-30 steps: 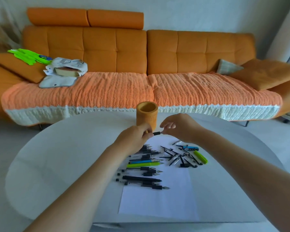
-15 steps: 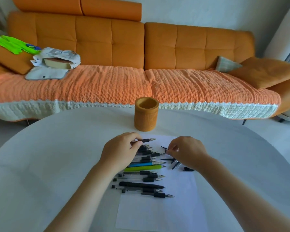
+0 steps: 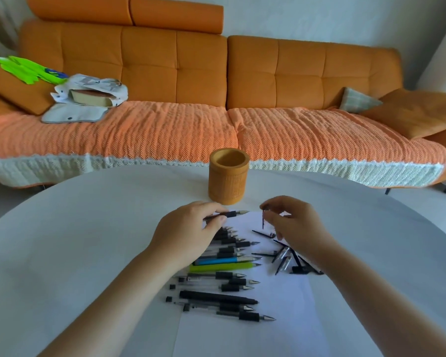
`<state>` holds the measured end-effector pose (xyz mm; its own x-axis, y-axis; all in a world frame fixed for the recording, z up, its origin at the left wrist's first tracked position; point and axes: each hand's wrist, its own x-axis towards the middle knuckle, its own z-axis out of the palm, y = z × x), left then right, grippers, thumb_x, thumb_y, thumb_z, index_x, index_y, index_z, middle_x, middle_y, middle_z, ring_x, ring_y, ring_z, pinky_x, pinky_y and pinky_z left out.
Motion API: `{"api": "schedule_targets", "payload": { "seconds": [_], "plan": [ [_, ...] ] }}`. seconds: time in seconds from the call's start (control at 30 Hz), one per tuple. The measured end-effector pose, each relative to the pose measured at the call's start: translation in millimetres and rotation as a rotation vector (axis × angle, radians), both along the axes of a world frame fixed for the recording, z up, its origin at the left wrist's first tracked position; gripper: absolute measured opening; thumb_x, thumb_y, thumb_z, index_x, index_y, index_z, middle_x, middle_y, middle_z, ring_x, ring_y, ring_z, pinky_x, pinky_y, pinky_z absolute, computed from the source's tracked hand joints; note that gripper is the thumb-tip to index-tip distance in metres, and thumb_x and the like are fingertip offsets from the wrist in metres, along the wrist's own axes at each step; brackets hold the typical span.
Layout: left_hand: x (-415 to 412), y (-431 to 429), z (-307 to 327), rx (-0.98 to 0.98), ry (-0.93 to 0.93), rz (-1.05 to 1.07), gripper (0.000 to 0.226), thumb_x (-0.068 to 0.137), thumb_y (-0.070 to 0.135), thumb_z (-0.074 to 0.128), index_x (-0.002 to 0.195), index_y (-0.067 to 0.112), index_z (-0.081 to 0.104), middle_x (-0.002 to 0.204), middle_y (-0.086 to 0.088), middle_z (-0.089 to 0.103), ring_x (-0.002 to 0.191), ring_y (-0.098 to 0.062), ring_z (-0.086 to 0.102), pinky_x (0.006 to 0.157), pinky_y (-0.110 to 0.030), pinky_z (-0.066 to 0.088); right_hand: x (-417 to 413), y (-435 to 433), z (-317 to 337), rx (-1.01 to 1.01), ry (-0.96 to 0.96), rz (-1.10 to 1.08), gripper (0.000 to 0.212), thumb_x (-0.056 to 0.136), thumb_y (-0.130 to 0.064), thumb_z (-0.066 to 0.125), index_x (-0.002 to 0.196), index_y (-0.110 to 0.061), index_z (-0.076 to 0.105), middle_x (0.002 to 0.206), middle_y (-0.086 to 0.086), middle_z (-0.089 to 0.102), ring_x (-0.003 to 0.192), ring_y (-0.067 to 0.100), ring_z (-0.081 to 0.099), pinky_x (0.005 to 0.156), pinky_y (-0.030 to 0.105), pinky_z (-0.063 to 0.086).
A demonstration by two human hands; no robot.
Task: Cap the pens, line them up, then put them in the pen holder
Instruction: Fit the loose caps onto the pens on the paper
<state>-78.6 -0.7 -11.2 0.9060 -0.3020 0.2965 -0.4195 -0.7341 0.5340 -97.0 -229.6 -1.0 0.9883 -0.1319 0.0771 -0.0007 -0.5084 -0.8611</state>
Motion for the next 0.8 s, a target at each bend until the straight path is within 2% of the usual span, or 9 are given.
{"api": "schedule_targets", "payload": {
  "seconds": [0.1,0.2,0.37,0.6,0.8],
  "plan": [
    [1,-1,0,-0.007,-0.013,0.006,0.02,0.094,0.043,0.052,0.109,0.042,0.066,0.105,0.025,0.066,0.095,0.0,0.058,0.075,-0.024,0.05,-6,4,5,0.339,0.067,-0.029,0.008,0.086,-0.01,0.071,0.092,-0.014,0.073,0.076,0.004,0.072,0.05,0.017,0.058,0.043,0.021,0.039],
    [0,-1,0,-0.003,-0.022,0.005,0.019,0.094,0.042,0.054,0.107,0.04,0.068,0.102,0.026,0.067,0.093,0.001,0.059,0.074,-0.025,0.051,-8,4,7,0.476,0.117,-0.06,0.012,0.083,-0.008,0.075,0.094,-0.008,0.071,0.073,0.002,0.074,0.052,0.017,0.059,0.04,0.024,0.035],
    [2,3,-4,0.04,-0.026,0.012,0.019,0.094,0.043,0.053,0.107,0.043,0.067,0.103,0.028,0.064,0.092,0.002,0.057,0.07,-0.014,0.042,-6,5,4,0.431,0.098,-0.067,0.012,0.083,-0.009,0.075,0.093,-0.014,0.076,0.075,0.005,0.076,0.053,0.017,0.06,0.041,0.025,0.036],
    [3,3,-1,0.078,-0.031,-0.012,0.02,0.093,0.045,0.053,0.107,0.042,0.068,0.104,0.028,0.065,0.093,0.002,0.056,0.071,-0.012,0.04,-9,10,3,0.359,0.106,0.027,0.01,0.086,-0.011,0.073,0.095,-0.014,0.076,0.082,0.003,0.077,0.05,0.014,0.058,0.044,0.023,0.039],
    [0,0,2,0.092,0.002,-0.076,0.021,0.093,0.045,0.052,0.107,0.043,0.068,0.104,0.029,0.064,0.095,0.003,0.056,0.078,-0.019,0.045,-12,14,1,0.262,0.107,0.119,0.009,0.086,-0.018,0.074,0.093,-0.021,0.077,0.068,0.003,0.074,0.049,0.011,0.054,0.048,0.016,0.041]
  ]
}}
